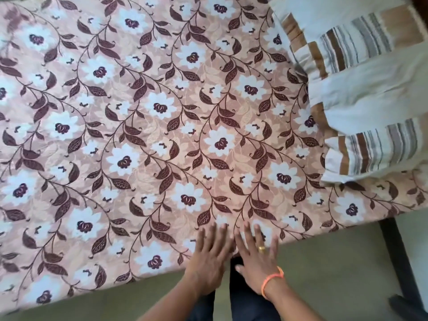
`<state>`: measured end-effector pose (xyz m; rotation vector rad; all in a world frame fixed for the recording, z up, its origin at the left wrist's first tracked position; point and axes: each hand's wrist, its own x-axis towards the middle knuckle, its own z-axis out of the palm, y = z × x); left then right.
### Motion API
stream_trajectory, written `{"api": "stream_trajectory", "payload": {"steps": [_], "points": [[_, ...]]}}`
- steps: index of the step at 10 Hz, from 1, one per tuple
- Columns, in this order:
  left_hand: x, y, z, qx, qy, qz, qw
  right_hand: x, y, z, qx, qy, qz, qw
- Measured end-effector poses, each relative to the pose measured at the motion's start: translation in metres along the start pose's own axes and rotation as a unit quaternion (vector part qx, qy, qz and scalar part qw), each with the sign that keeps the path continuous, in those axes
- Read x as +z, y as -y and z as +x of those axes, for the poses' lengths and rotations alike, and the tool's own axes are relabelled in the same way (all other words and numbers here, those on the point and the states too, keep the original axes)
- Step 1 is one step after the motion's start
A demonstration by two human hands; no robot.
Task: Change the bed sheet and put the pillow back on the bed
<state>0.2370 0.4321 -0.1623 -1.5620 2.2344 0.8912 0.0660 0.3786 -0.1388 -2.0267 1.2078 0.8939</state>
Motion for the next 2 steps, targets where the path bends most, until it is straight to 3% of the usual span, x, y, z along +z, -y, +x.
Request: {"api": "stream_trajectory", "payload": {"steps": [1,2], "points": [[-0.017,-0.018,-0.038,0.025,0.158,0.001,0.987,0.015,0.009,-0.061,0.072,0.118,0.073,0.988],[-0.043,-0.025,-0.05,-0.015,0.192,-0.075,0.978,0.0,0.019,-0.084,0.107,0.137,0.114,0.978]]}}
